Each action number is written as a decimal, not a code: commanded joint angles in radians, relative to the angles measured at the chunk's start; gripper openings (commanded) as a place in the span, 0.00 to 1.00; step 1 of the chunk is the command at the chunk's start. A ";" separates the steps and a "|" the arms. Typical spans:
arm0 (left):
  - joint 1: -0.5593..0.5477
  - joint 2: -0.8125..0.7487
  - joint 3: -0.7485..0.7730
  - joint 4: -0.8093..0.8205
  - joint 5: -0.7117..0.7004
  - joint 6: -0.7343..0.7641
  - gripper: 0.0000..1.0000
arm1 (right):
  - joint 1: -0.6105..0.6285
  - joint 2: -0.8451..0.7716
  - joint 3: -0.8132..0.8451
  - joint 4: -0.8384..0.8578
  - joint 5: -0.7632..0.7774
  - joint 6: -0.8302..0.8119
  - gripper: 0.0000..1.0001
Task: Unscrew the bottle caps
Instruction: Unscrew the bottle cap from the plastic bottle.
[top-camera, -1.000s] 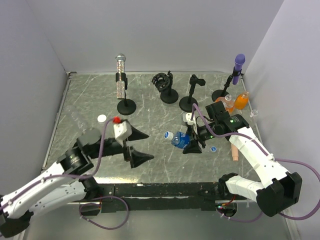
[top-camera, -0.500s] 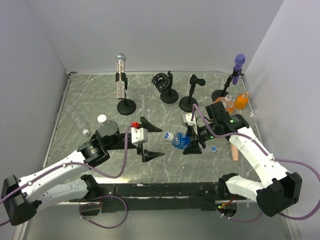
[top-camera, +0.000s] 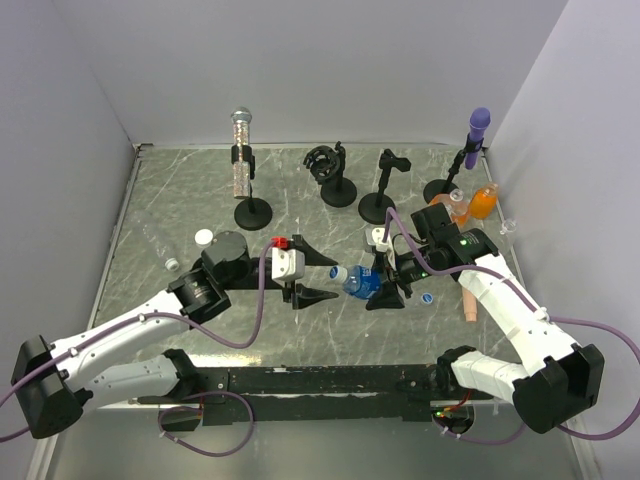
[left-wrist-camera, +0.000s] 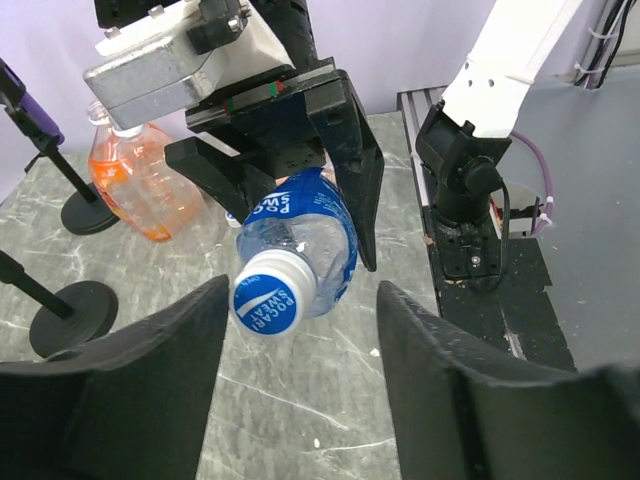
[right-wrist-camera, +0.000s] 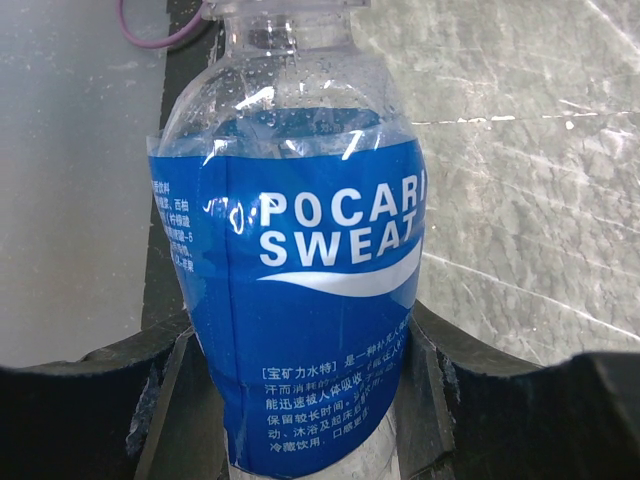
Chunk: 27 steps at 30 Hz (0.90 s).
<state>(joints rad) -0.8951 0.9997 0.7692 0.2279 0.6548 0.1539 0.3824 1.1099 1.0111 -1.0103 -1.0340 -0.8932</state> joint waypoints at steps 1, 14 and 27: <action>0.001 0.020 0.053 0.041 0.049 0.003 0.61 | -0.004 -0.015 0.014 0.007 -0.038 -0.024 0.26; 0.001 0.040 0.067 0.033 0.045 -0.022 0.28 | -0.002 0.013 0.037 -0.011 -0.054 -0.035 0.26; 0.001 0.132 0.244 -0.224 -0.240 -0.754 0.01 | -0.002 -0.002 0.020 0.015 -0.020 -0.012 0.26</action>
<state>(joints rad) -0.8833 1.0935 0.8955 0.1349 0.5514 -0.1970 0.3717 1.1187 1.0115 -1.0454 -1.0416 -0.8997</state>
